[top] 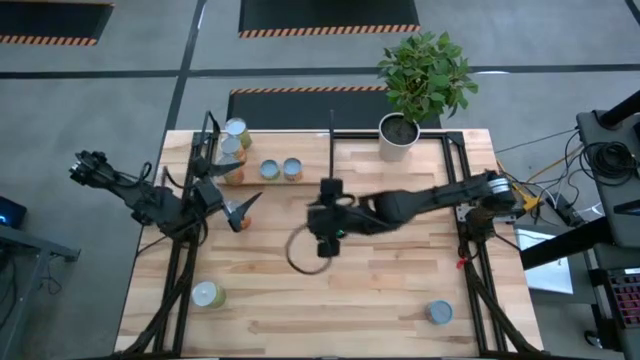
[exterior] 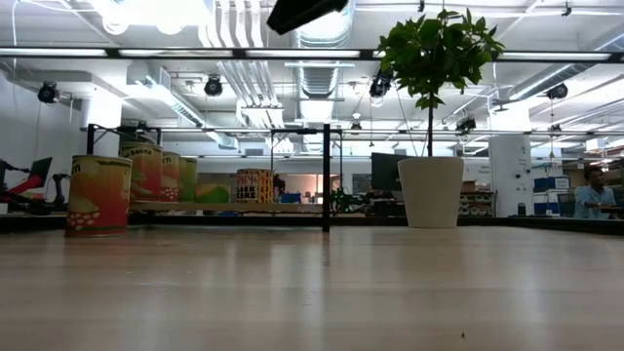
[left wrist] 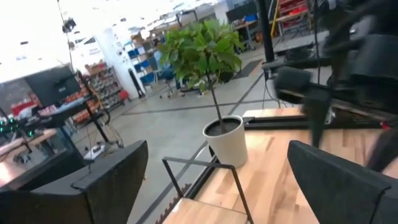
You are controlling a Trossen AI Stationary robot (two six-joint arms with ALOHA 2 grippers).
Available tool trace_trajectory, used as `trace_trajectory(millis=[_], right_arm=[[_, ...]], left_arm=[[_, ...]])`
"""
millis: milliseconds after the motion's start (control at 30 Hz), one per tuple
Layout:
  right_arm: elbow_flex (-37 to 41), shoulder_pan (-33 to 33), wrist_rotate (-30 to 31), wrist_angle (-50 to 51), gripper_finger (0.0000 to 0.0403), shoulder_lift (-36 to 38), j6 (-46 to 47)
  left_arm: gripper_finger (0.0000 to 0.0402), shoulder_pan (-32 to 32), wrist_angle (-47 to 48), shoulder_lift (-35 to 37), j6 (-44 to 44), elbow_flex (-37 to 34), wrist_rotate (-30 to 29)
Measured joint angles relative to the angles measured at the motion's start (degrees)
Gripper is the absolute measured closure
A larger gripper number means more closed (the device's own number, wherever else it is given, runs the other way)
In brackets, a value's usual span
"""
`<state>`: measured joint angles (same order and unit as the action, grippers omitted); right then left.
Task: Pick and place cans onto a shelf
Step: Put the small green corn can on the shelf
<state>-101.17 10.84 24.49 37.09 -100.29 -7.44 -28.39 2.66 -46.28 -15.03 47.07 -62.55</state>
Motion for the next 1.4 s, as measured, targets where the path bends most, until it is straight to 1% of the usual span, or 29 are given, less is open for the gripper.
trace_trajectory(millis=[233,433,533,600,700,800,867,967,1033,1067,1100,1200,1267,1400], right_arm=[[20.26,4.0,0.09,-17.25,0.0215,11.96,-1.73],[33.2,4.56,0.08,-29.36,0.0234,20.62,-5.48],[38.14,4.54,0.15,-34.61,0.0247,24.65,-7.0],[41.38,4.51,0.15,-37.49,0.0257,26.75,-8.2],[45.33,4.54,0.07,-41.66,0.0273,29.72,-9.76],[47.77,4.54,0.07,-43.24,0.0289,32.07,-10.12],[48.7,4.51,0.09,-43.05,0.0299,32.73,-10.5],[48.9,4.51,0.09,-43.16,0.0312,33.31,-11.73],[48.82,4.51,0.09,-43.38,0.0321,33.64,-12.81],[48.8,4.51,0.07,-43.03,0.0325,33.75,-13.05],[48.77,4.51,0.07,-42.13,0.033,33.86,-13.14],[48.8,4.51,0.05,-38.25,0.0343,33.9,-11.7],[48.86,4.51,0.09,-35.32,0.035,34.29,-11.01],[48.86,4.51,0.13,-35.25,0.0363,34.73,-10.56]], left_arm=[[0.0075,2.87,4.95,-2.86,6.93,1.77,0.07],[0.0115,7.24,8.46,-4.79,13.9,1.77,0.71],[0.0137,11.26,12.08,-5.85,18.65,1.77,4.24],[0.0153,15.17,15.38,-6.89,22.31,1.94,8.23],[0.0183,22.64,25.8,-9.32,29.17,4.84,16.05],[0.0225,31.4,37.94,-13.32,34.9,8.95,23.01],[0.0262,36.61,42.84,-16.48,35.71,10.95,26.77],[0.0326,42.59,46.37,-21.23,34.41,12.63,33.58],[0.037,45.13,46.36,-24.2,31.93,13.08,37.56],[0.0385,46.01,46.48,-25.76,30.57,13.24,38.91],[0.0393,46.85,46.44,-27.19,29.51,13.42,39.56],[0.039,48.87,48.6,-31.5,28.06,14.46,39.78],[0.0395,49.71,49.96,-34.21,28.0,15.31,39.74],[0.04,50.04,50.97,-39.1,27.0,17.14,39.83]])
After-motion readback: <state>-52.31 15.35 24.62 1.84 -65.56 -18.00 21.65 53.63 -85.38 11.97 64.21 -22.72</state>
